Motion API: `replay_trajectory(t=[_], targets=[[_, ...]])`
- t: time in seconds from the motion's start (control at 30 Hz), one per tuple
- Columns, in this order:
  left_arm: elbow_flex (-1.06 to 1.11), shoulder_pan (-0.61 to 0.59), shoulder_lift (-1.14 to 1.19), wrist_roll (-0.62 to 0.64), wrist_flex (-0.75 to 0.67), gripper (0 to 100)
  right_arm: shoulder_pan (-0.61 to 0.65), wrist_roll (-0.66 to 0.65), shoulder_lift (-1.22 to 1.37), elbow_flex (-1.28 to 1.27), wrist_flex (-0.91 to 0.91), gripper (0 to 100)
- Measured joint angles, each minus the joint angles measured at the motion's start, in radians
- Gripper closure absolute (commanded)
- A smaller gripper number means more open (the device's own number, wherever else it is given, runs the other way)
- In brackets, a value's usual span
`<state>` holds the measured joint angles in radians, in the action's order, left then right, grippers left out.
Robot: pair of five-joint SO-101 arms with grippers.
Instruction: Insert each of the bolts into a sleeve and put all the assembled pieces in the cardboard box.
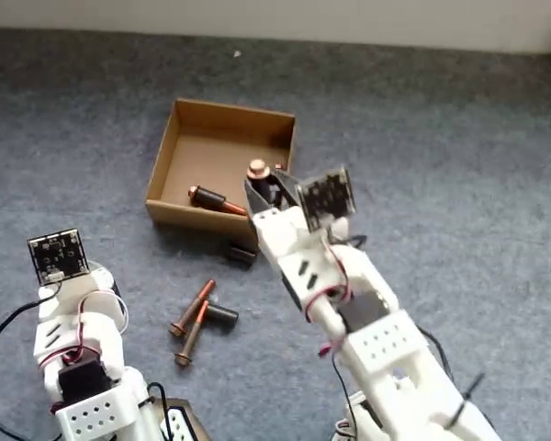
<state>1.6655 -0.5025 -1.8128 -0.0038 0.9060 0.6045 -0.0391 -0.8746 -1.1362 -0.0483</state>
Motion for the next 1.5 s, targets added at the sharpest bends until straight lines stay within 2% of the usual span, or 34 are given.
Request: replay_trajectory(t=[0.3, 0.4, 0.5, 0.8, 0.93, 1.07, 1.17, 1.37, 1.5], targets=[[0.005, 0.0, 0.0, -0.008, -0.008, 99, -0.028, 0.0, 0.552, 0.157, 0.387, 98.8], [0.005, 0.0, 0.0, -0.008, -0.008, 99, -0.04, 0.0, 0.669, 0.161, 0.47, 93.6], [0.005, 0.0, 0.0, -0.008, -0.008, 99, -0.043, 0.002, 0.724, 0.161, 0.488, 88.1], [0.005, 0.0, 0.0, -0.008, -0.008, 99, -0.046, 0.005, 0.689, 0.172, 0.506, 88.2], [0.005, 0.0, 0.0, -0.008, -0.008, 99, -0.04, 0.005, 0.486, 0.101, 0.39, 88.2], [0.005, 0.0, 0.0, -0.009, -0.008, 99, 0.028, 0.011, 0.247, 0.066, 0.115, 88.2], [0.005, 0.0, 0.0, -0.009, -0.008, 99, 0.11, 0.077, 0.138, 0.061, -0.094, 88.2], [0.005, 0.0, 0.0, -0.009, -0.008, 99, 0.262, 0.296, 0.161, 0.061, -0.285, 88.2], [0.005, 0.0, 0.0, -0.009, -0.008, 99, 0.331, 0.285, 0.276, 0.061, -0.361, 88.2]])
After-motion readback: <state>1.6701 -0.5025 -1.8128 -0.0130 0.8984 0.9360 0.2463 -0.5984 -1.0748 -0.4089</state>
